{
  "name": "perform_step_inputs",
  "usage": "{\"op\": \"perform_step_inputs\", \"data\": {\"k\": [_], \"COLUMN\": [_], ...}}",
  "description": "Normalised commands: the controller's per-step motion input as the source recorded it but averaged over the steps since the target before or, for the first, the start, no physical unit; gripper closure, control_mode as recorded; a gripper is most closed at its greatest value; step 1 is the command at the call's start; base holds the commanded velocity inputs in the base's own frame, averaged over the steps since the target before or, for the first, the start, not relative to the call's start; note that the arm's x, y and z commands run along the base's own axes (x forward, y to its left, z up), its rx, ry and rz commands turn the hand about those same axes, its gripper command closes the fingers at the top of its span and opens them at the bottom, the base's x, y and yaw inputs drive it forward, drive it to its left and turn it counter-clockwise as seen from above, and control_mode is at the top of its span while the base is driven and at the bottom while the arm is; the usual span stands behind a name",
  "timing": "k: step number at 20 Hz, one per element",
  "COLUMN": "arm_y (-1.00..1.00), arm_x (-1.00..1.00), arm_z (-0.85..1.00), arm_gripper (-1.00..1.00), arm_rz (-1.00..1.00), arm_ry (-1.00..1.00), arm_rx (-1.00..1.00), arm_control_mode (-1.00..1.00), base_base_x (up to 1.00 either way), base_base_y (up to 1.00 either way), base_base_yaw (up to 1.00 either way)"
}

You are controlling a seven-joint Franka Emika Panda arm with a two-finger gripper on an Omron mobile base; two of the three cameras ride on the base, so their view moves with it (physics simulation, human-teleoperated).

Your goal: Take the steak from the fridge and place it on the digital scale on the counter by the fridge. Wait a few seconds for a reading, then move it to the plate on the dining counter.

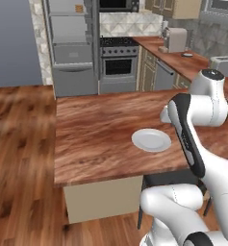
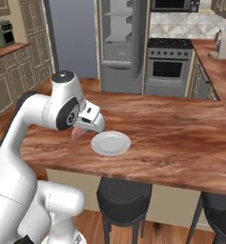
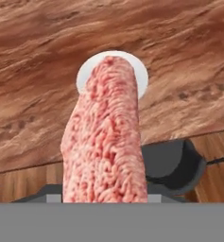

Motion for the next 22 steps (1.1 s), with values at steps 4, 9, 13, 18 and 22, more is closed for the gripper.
{"op": "perform_step_inputs", "data": {"k": [4, 9, 13, 18, 22], "arm_y": [-0.41, -0.04, 0.09, 0.04, 0.0], "arm_x": [0.53, 0.74, 0.7, 0.65, 0.72], "arm_z": [-0.09, -0.27, -0.34, -0.49, -0.63], "arm_gripper": [1.0, 1.0, 1.0, 1.0, 1.0], "arm_rz": [0.43, 0.18, 0.03, 0.0, 0.0], "arm_ry": [0.0, 0.03, 0.04, 0.06, 0.12], "arm_rx": [0.0, 0.0, -0.05, -0.07, -0.05], "arm_control_mode": [-1.0, -1.0, -1.0, -1.0, -1.0], "base_base_x": [0.0, 0.0, 0.0, 0.0, 0.0], "base_base_y": [0.0, 0.0, 0.0, 0.0, 0.0], "base_base_yaw": [0.0, 0.0, 0.0, 0.0, 0.0]}}
